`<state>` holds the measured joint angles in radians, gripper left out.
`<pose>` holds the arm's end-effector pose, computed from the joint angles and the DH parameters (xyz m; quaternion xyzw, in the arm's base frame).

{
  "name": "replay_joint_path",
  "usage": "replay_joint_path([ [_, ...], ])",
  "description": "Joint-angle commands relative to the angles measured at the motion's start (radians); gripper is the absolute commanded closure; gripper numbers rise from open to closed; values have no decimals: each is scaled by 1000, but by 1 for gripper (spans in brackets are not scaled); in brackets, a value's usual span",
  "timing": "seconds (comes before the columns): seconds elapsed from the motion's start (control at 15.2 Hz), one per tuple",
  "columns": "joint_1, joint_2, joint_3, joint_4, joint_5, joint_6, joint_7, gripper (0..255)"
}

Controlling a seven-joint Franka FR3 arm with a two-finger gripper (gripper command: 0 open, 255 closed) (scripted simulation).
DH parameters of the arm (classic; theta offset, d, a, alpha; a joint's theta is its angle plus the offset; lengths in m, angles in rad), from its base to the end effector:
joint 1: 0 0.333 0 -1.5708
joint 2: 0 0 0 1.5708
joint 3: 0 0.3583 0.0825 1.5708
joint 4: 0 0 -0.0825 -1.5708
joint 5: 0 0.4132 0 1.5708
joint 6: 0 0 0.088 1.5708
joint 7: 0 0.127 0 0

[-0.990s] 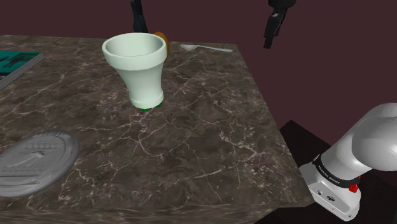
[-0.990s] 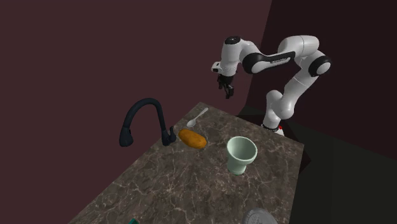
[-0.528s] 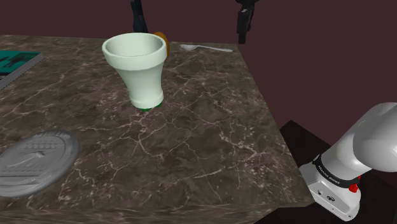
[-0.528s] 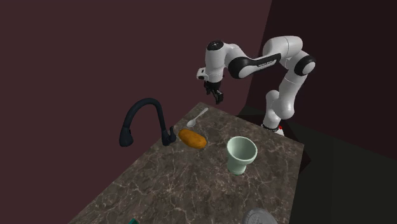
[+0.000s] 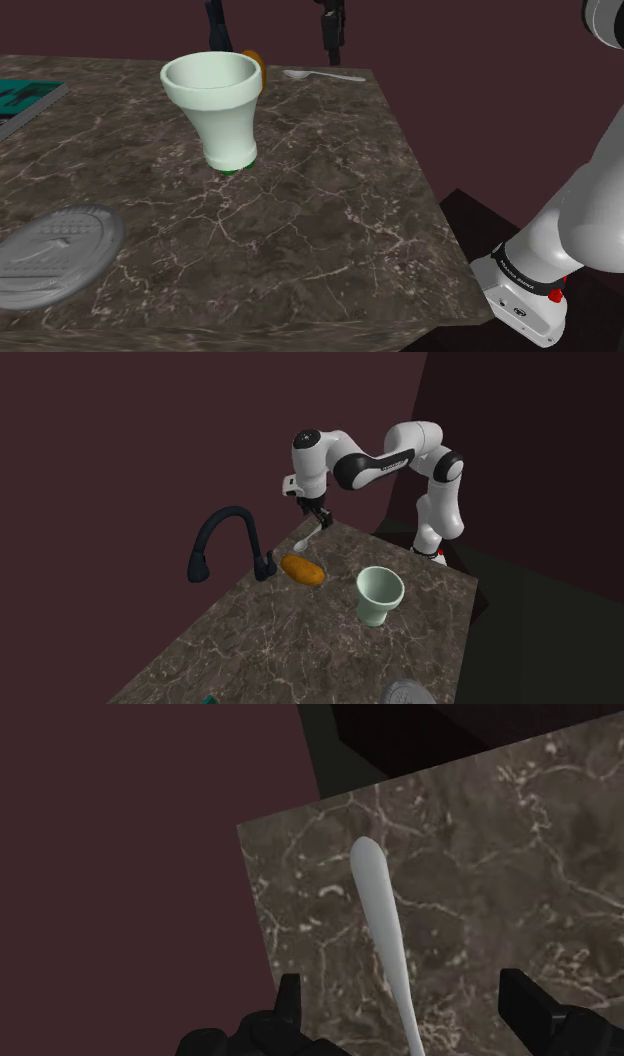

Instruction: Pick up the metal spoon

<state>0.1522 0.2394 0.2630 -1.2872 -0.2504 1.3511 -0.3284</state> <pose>0.6053 0.2031 0.6285 0.9307 0.3437 -0.0797 0.0964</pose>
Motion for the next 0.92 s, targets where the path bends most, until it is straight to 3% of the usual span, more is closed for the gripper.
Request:
replay_joint_path([
  [0.0,12,40,5,41,-11,-10,-8,0],
  [0.53,-1,9,3,-91,-1,92,7,0],
  [0.59,-2,6,3,-96,0,94,6,255],
  [0.86,-2,5,3,-97,0,94,6,255],
])
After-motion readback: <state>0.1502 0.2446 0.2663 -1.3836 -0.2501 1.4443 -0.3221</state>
